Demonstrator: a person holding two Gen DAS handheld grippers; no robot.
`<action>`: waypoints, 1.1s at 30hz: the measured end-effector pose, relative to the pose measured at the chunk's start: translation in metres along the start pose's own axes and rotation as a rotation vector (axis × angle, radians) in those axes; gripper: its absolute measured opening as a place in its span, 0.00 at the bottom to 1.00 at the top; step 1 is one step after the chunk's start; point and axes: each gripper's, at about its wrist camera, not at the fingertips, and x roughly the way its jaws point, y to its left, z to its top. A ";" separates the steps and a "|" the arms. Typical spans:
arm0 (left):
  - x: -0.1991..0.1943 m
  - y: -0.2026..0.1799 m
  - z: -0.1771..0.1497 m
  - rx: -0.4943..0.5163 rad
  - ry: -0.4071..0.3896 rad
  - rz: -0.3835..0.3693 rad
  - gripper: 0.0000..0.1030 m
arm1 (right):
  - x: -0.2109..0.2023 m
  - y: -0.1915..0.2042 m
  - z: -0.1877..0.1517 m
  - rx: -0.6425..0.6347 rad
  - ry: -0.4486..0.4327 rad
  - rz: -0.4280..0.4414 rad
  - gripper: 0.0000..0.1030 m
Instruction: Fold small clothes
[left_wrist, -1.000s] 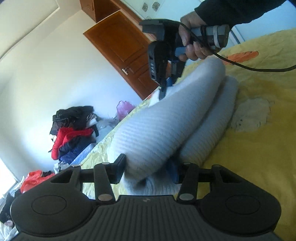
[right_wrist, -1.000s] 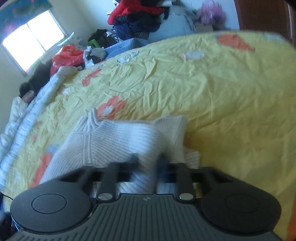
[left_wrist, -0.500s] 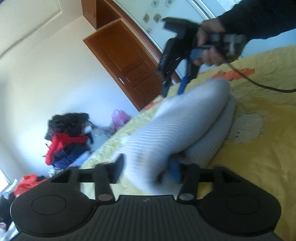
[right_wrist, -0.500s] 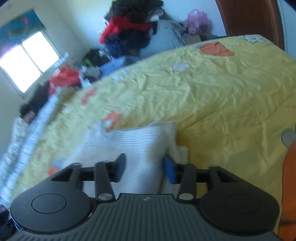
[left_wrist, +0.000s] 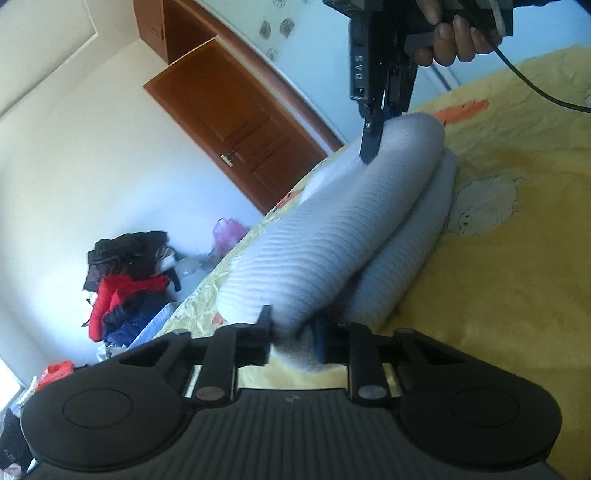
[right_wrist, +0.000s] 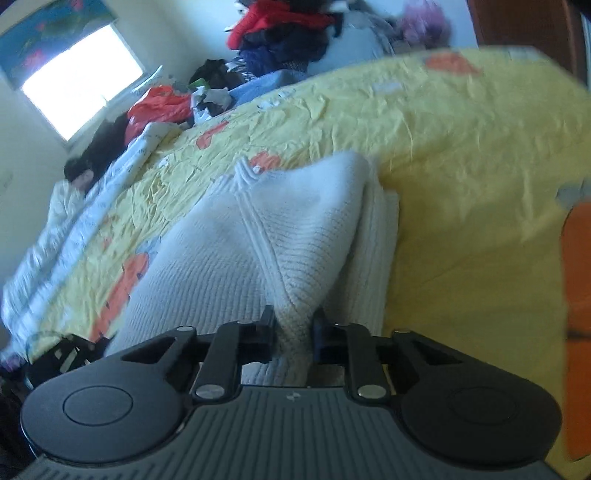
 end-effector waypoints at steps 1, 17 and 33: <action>-0.001 0.002 -0.002 0.004 0.004 -0.014 0.17 | -0.006 0.002 -0.001 -0.019 -0.004 -0.010 0.18; -0.038 0.073 -0.024 -0.080 0.005 -0.097 0.84 | -0.041 -0.037 0.000 0.198 -0.234 -0.003 0.89; 0.188 0.157 -0.077 -1.540 0.361 -0.591 0.76 | 0.068 -0.049 0.018 0.246 -0.050 0.084 0.78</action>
